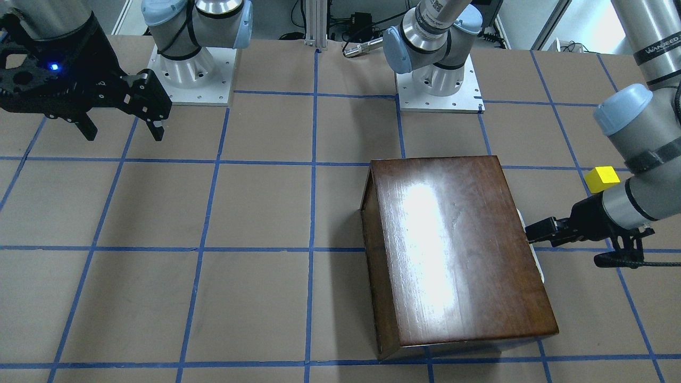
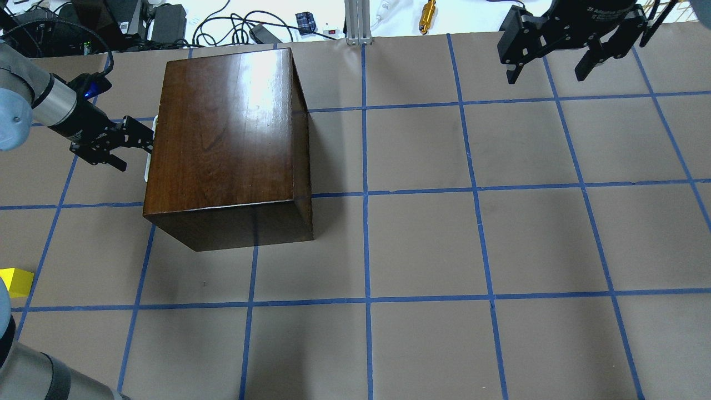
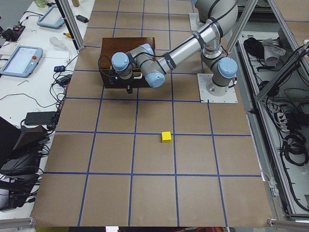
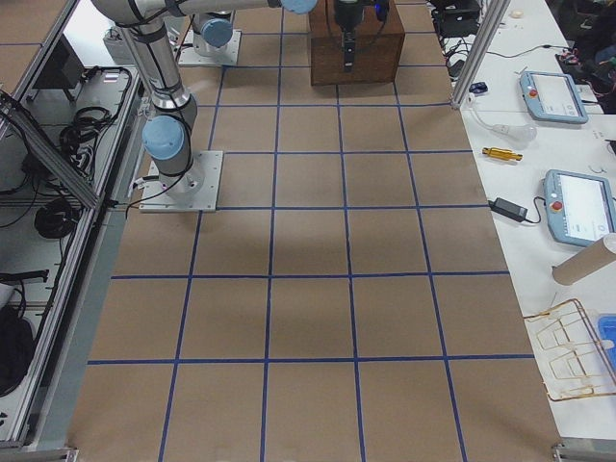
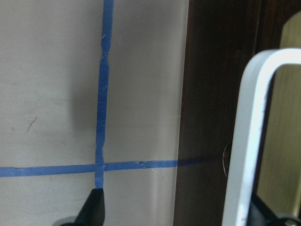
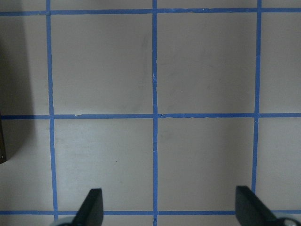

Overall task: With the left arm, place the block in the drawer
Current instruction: 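Pull the drawer open outward with the left gripper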

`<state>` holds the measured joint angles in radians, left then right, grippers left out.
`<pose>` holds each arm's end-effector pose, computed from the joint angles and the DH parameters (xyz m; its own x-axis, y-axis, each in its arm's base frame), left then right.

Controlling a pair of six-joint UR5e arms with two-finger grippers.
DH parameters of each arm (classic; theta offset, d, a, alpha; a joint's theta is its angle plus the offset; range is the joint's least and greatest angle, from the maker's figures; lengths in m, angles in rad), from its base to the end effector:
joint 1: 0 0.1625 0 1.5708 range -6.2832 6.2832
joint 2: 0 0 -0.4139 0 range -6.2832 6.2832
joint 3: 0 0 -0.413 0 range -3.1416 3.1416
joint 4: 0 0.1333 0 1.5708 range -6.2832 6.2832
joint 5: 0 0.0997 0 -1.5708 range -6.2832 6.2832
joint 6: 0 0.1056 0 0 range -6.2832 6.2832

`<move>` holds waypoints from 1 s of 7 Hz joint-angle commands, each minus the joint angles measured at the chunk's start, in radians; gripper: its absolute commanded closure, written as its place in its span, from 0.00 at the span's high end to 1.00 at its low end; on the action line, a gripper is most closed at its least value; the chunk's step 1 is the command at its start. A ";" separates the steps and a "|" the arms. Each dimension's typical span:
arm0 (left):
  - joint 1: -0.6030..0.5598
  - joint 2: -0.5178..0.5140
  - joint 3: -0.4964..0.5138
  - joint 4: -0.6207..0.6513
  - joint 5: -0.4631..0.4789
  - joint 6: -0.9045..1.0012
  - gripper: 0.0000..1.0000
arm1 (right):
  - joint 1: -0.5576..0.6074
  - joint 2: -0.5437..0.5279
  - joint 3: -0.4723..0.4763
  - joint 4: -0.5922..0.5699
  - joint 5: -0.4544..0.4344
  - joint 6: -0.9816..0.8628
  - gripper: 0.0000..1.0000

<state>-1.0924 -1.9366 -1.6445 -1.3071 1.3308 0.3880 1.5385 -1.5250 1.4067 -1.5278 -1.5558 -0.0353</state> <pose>0.1365 -0.6074 0.2549 -0.9520 -0.1174 0.2828 -0.1006 0.9922 0.0734 0.1175 -0.5405 0.5269 -0.9999 -0.0040 -0.0123 -0.0031 0.9971 -0.0757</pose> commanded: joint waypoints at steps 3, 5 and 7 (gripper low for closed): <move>0.055 -0.001 0.003 0.019 0.008 0.035 1.00 | -0.001 -0.001 0.000 0.000 0.000 0.000 1.00; 0.089 -0.001 0.003 0.020 0.007 0.037 1.00 | 0.000 0.000 0.000 0.000 0.000 0.000 1.00; 0.101 0.001 0.005 0.020 0.007 0.038 1.00 | -0.001 -0.001 0.000 0.000 0.000 0.000 1.00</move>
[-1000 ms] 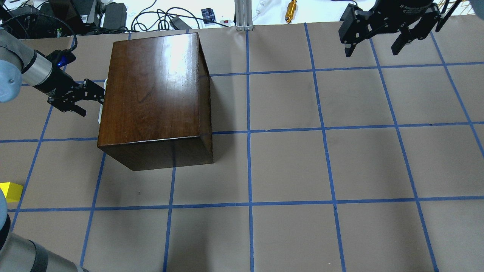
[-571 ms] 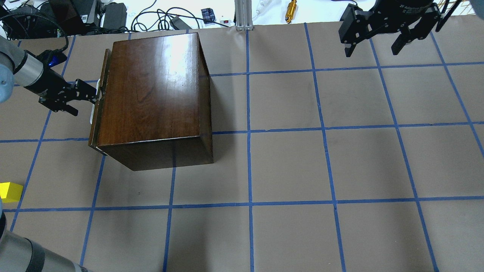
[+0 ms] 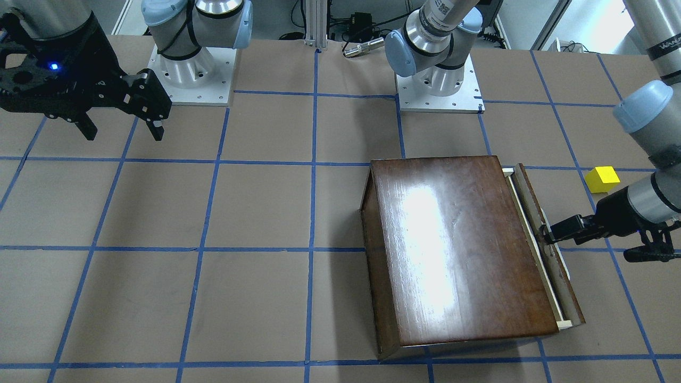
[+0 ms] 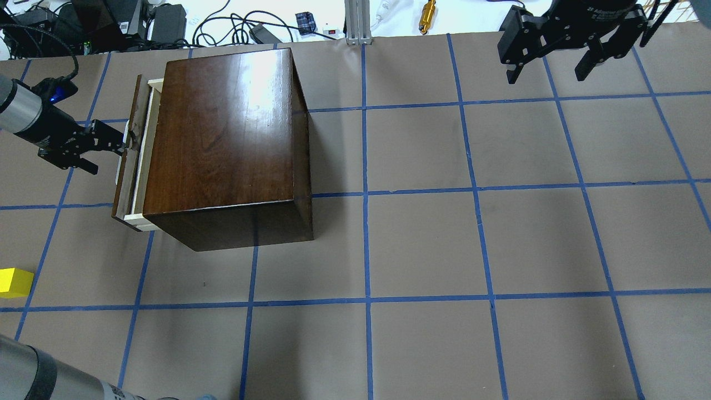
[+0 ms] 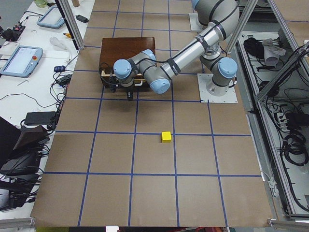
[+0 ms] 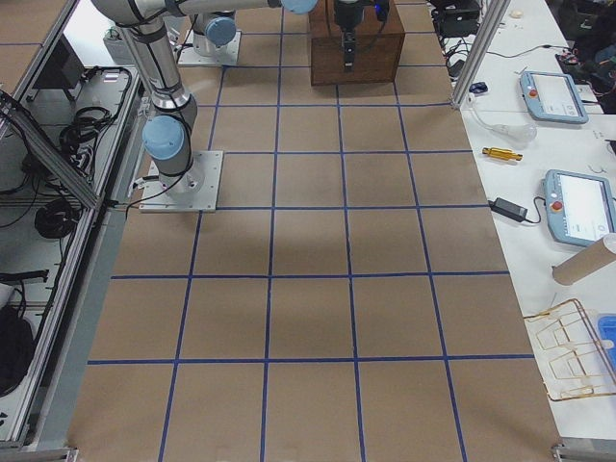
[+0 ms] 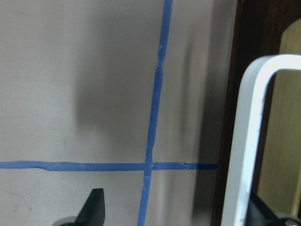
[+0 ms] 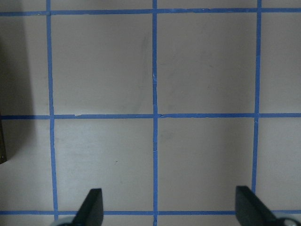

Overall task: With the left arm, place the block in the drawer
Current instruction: 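Pull the drawer open outward with the left gripper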

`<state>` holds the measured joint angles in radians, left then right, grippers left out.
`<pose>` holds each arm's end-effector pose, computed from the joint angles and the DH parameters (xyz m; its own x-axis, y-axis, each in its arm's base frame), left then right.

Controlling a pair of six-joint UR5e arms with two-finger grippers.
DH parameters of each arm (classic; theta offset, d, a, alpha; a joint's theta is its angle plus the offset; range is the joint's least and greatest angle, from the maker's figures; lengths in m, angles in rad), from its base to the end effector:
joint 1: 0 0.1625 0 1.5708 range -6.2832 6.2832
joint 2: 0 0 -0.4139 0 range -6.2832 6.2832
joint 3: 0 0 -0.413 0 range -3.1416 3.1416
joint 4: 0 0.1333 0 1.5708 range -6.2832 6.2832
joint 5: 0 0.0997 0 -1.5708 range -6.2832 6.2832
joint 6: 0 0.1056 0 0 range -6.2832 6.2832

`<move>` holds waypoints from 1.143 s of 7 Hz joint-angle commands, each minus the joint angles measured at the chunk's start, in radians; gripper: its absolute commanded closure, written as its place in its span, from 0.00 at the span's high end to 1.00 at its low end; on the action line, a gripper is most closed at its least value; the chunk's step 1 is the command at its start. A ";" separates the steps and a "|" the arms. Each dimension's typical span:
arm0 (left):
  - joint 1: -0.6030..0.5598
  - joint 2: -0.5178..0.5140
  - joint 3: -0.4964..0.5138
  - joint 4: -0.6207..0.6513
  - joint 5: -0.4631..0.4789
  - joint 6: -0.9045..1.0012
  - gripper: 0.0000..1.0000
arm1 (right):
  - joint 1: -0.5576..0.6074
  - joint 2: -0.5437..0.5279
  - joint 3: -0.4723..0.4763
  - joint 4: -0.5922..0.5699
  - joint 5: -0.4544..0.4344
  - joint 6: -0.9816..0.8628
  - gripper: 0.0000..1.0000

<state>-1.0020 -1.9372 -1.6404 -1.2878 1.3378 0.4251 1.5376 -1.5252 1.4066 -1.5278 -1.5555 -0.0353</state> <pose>0.1933 -0.5951 0.2578 -0.9491 -0.1610 0.2707 -0.1547 0.9870 0.0447 0.1170 -0.5405 0.5271 -0.9999 -0.0032 -0.0126 -0.0022 0.9971 -0.0760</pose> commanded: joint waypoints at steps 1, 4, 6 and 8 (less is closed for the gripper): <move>0.029 -0.002 0.001 -0.001 0.000 0.039 1.00 | 0.001 0.000 0.000 0.000 0.000 0.000 1.00; 0.065 0.000 0.004 -0.001 0.000 0.095 1.00 | -0.001 0.000 0.000 0.000 0.000 0.000 1.00; 0.082 -0.003 0.014 -0.001 0.000 0.133 1.00 | -0.001 0.000 0.000 0.000 0.000 0.000 1.00; 0.088 -0.008 0.016 -0.001 0.003 0.155 1.00 | 0.001 -0.001 0.000 0.000 0.000 0.000 1.00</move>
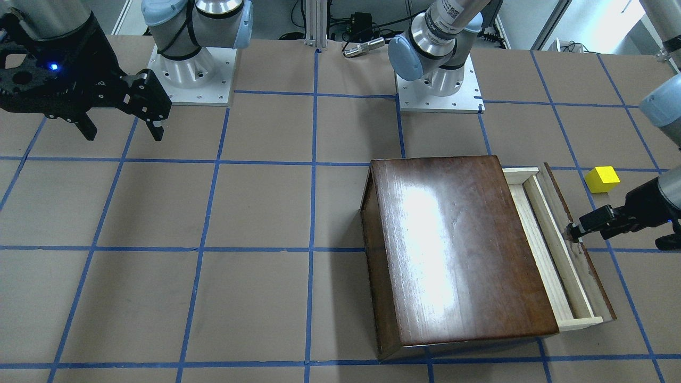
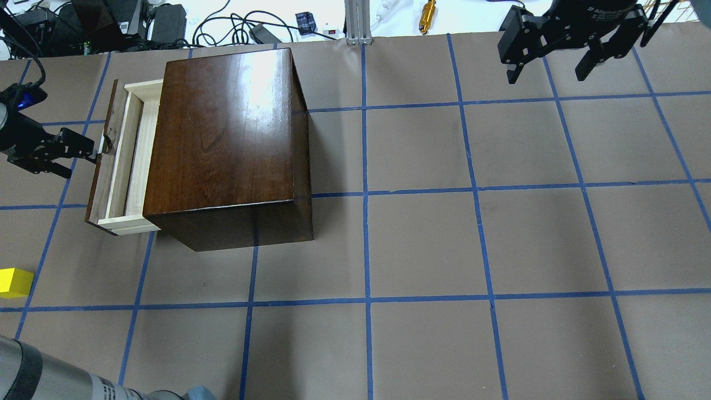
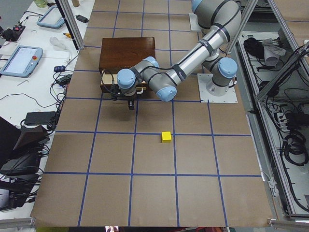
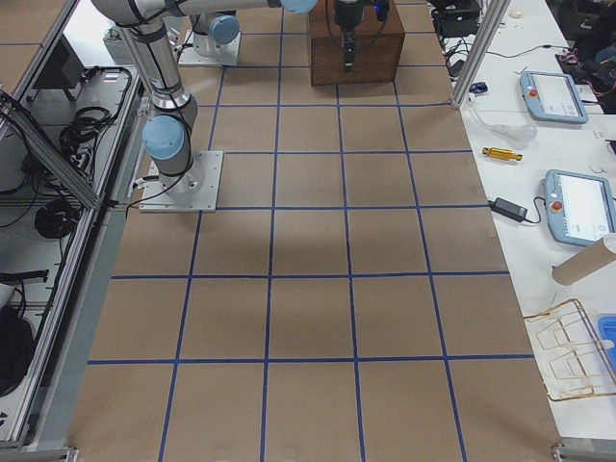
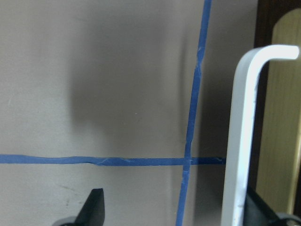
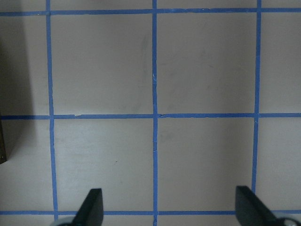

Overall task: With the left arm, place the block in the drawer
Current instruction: 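Pull the drawer open outward with the left gripper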

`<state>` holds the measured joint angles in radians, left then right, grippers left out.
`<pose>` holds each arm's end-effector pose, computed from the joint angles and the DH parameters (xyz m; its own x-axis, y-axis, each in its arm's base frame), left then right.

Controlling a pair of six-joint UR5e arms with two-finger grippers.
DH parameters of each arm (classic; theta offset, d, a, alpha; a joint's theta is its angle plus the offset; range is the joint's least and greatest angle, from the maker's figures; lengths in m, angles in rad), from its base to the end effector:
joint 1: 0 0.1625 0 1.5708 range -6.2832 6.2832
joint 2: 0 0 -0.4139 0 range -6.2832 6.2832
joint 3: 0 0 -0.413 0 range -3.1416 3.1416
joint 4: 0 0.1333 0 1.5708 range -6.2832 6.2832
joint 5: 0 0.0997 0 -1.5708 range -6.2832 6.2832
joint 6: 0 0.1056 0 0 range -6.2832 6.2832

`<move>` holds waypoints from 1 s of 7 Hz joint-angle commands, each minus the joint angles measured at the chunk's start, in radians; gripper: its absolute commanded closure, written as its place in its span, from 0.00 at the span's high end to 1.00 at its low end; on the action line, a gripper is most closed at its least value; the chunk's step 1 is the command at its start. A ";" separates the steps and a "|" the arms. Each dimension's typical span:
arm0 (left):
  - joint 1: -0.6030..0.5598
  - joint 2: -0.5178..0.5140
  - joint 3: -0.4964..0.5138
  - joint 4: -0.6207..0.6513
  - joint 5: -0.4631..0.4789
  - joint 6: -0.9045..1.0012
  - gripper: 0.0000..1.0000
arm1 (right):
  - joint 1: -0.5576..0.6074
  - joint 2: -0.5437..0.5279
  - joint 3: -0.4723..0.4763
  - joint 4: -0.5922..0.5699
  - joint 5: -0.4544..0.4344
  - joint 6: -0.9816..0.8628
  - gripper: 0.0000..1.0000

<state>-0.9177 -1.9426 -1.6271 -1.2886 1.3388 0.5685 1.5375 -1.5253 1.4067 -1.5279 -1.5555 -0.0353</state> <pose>0.2454 -0.5801 0.2605 -0.9579 -0.0977 0.2700 -0.1014 0.9948 0.0001 0.1170 -0.5405 0.5271 -0.9999 -0.0031 -0.0126 -0.0021 0.9971 -0.0761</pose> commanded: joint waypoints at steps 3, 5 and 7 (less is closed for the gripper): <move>0.034 -0.015 0.033 0.000 0.026 0.040 1.00 | 0.001 -0.001 0.000 0.000 0.000 0.000 1.00; 0.034 -0.006 0.065 -0.027 0.034 0.041 1.00 | 0.000 -0.001 0.000 0.000 -0.002 0.000 1.00; 0.034 0.020 0.091 -0.057 0.059 0.047 1.00 | 0.000 0.000 0.000 0.000 -0.001 0.000 1.00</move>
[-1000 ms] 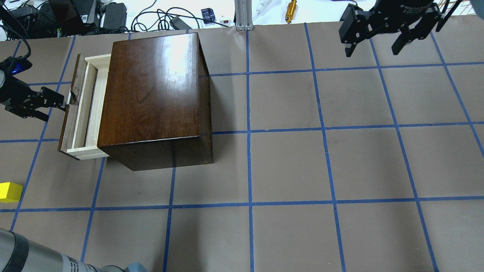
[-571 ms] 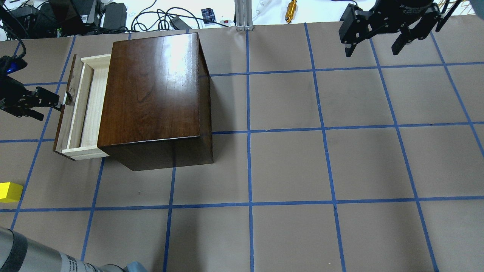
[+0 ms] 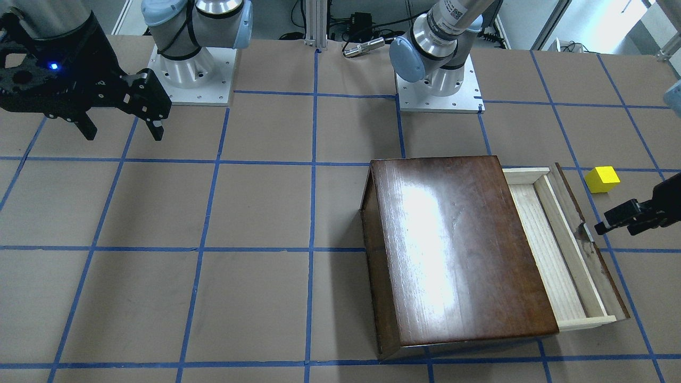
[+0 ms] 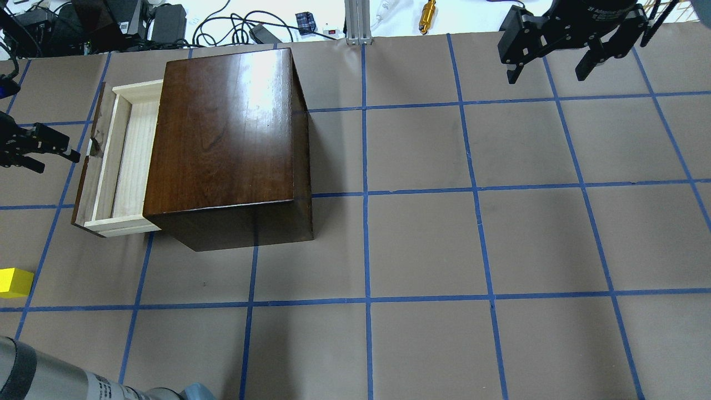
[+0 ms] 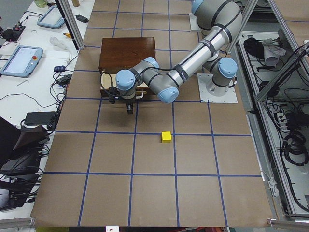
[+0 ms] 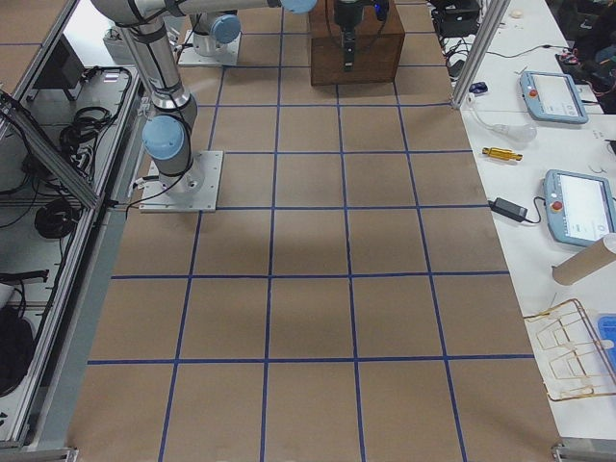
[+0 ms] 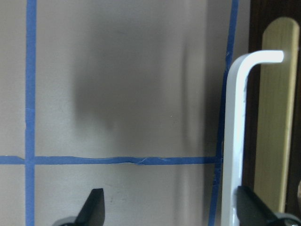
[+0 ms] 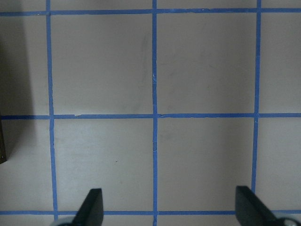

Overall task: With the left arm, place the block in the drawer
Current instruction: 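Release the handle and move the left gripper over the yellow cube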

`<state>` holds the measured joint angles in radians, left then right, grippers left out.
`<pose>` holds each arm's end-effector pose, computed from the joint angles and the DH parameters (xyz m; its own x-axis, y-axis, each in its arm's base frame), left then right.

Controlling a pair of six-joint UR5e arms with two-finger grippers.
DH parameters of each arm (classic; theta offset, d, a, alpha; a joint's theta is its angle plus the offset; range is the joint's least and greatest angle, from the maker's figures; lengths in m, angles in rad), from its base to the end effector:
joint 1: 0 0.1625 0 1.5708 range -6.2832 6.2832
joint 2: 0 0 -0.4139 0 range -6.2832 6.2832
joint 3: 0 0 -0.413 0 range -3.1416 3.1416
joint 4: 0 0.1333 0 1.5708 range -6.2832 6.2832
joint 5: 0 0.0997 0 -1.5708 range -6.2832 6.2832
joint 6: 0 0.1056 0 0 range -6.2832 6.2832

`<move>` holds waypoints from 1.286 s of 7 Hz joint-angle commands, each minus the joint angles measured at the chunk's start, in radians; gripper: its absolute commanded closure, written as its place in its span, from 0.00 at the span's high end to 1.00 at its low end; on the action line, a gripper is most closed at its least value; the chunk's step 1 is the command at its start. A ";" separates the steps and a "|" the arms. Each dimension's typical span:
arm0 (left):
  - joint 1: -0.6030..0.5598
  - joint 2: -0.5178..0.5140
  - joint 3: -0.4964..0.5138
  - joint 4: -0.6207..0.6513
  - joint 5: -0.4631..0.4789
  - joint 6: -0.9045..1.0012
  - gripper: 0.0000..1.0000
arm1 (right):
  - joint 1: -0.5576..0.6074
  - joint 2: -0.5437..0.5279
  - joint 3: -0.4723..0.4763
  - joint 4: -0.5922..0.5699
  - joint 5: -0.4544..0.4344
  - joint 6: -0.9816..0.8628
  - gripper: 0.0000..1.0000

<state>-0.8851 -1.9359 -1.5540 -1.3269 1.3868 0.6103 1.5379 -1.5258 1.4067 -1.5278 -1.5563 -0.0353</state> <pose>0.2772 -0.5799 0.2945 -0.9746 -0.0811 0.2088 -0.0869 0.9960 -0.0189 0.1171 -0.5403 0.5273 -0.9999 -0.0034 -0.0118 -0.0025 0.9971 -0.0765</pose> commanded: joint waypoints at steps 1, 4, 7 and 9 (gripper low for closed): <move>0.002 0.035 0.038 -0.058 0.056 0.082 1.00 | -0.001 -0.001 0.000 0.000 0.001 0.000 1.00; 0.078 0.100 -0.001 -0.077 0.210 0.674 1.00 | -0.001 0.001 0.000 0.000 0.001 0.000 1.00; 0.168 0.153 -0.163 0.024 0.233 1.103 1.00 | -0.001 0.001 0.000 0.000 -0.001 0.000 1.00; 0.247 0.152 -0.330 0.273 0.232 1.398 1.00 | 0.001 -0.001 0.000 0.000 -0.001 0.000 1.00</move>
<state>-0.6826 -1.7856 -1.7829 -1.2031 1.6192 1.8409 1.5379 -1.5253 1.4067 -1.5278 -1.5570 -0.0353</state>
